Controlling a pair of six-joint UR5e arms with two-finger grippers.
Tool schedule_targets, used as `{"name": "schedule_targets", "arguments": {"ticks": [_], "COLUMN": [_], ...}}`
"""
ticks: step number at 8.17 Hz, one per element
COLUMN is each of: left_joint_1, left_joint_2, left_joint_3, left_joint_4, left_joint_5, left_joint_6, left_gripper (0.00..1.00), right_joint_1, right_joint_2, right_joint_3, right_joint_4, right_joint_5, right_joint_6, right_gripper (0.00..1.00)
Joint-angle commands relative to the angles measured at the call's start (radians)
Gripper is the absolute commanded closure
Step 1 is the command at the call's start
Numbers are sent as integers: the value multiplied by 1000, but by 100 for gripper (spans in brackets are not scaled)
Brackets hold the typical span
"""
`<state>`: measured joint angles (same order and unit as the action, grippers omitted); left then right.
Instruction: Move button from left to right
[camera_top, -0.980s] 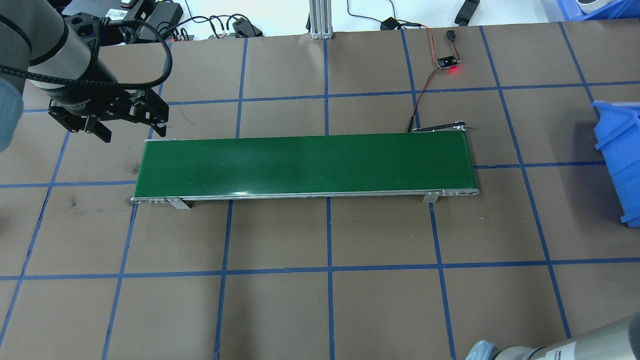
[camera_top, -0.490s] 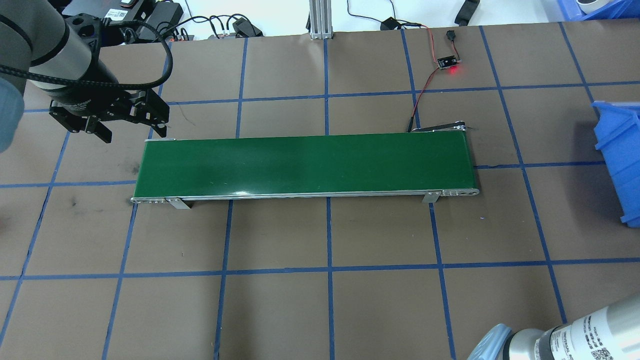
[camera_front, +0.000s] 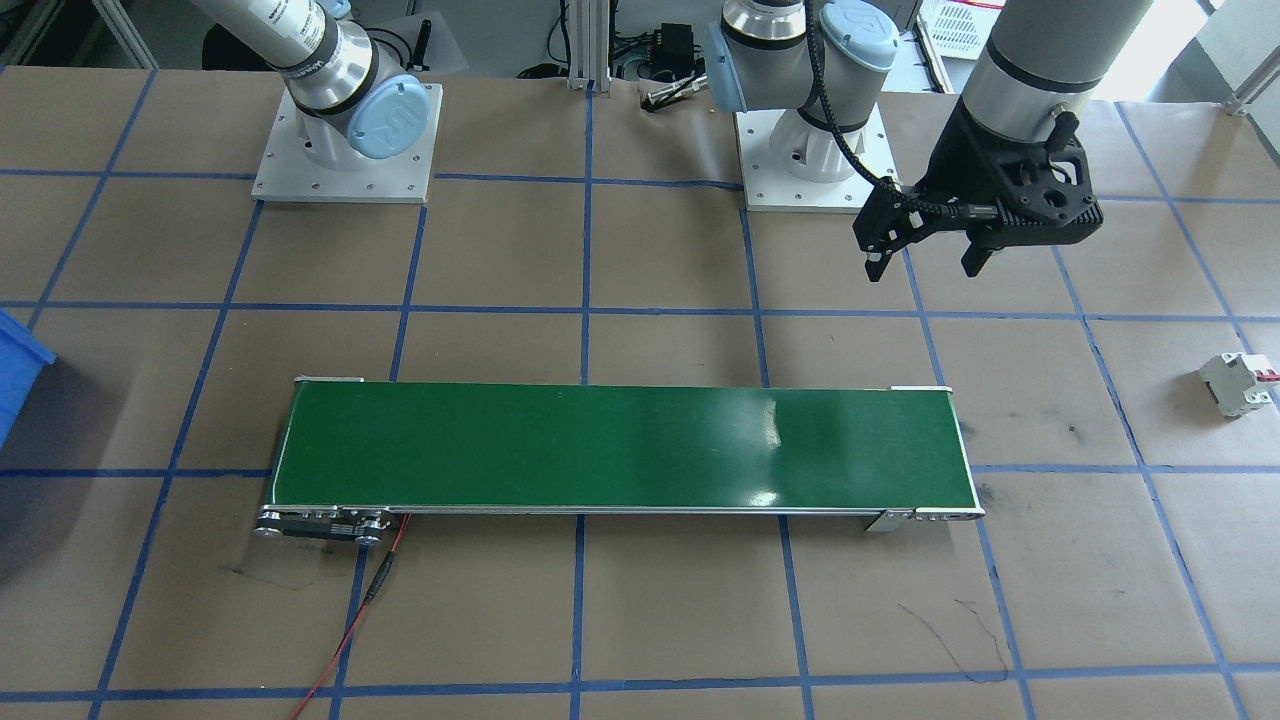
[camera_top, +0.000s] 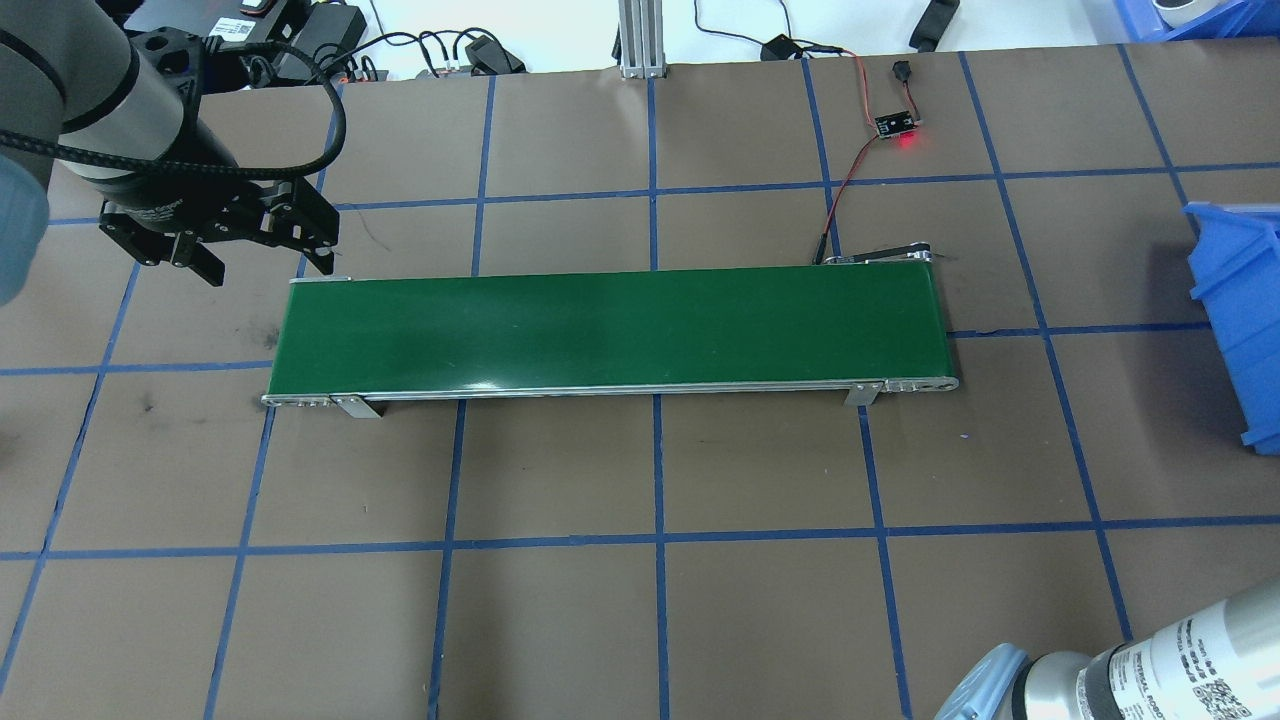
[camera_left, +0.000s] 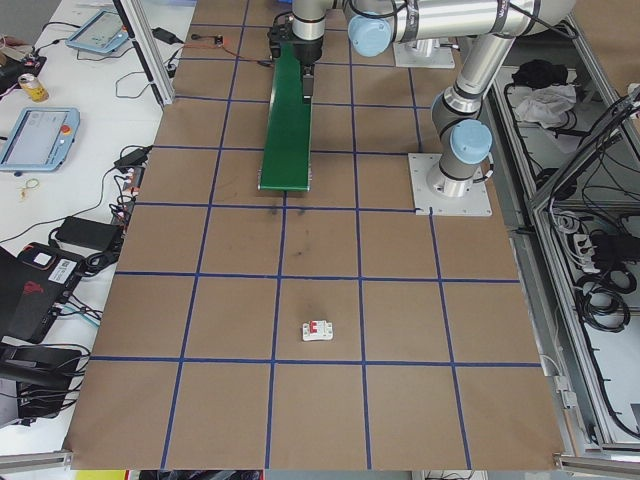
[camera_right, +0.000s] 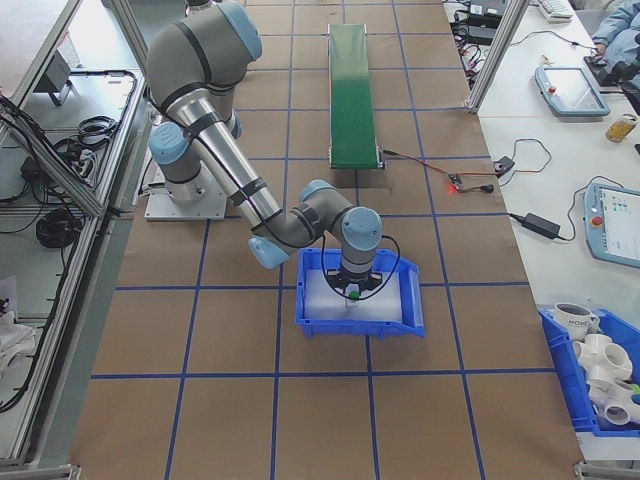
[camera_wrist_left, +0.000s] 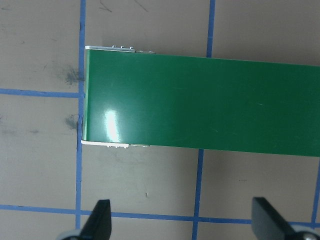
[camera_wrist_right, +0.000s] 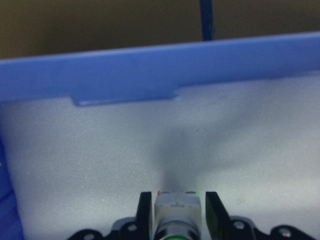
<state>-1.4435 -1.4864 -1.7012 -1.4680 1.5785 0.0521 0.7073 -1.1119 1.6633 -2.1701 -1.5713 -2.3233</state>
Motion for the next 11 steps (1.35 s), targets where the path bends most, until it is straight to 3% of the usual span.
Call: {"name": "schedule_targets", "arguments": {"ticks": [1,2,6,7,9,10,11], "left_joint_1": [0,0,0,2,5,5,5], "left_joint_2": [2,0,0,-2,0,-2,-6], "left_joint_3": [0,0,0,0,1,2,-2], "left_joint_4": [0,0,0,2,29,35,37], "left_joint_5": [0,0,0,0,0,0,-2], "left_joint_6": [0,0,0,0,-2,-3,-2], "left_gripper": [0,0,0,0,0,0,0], "right_joint_1": [-2,-2,-2,-2,4,18,50], "right_joint_2": [38,32,-79,-150,-335,-421,-489], "right_joint_3": [10,10,3,0,-19,-28,-37], "right_joint_4": [-30,-31,-8,56,290,419,491], "right_joint_5": [8,13,17,25,36,37,42], "right_joint_6": [-27,-28,-11,7,205,402,631], "right_gripper": [22,0,0,0,0,0,0]}}
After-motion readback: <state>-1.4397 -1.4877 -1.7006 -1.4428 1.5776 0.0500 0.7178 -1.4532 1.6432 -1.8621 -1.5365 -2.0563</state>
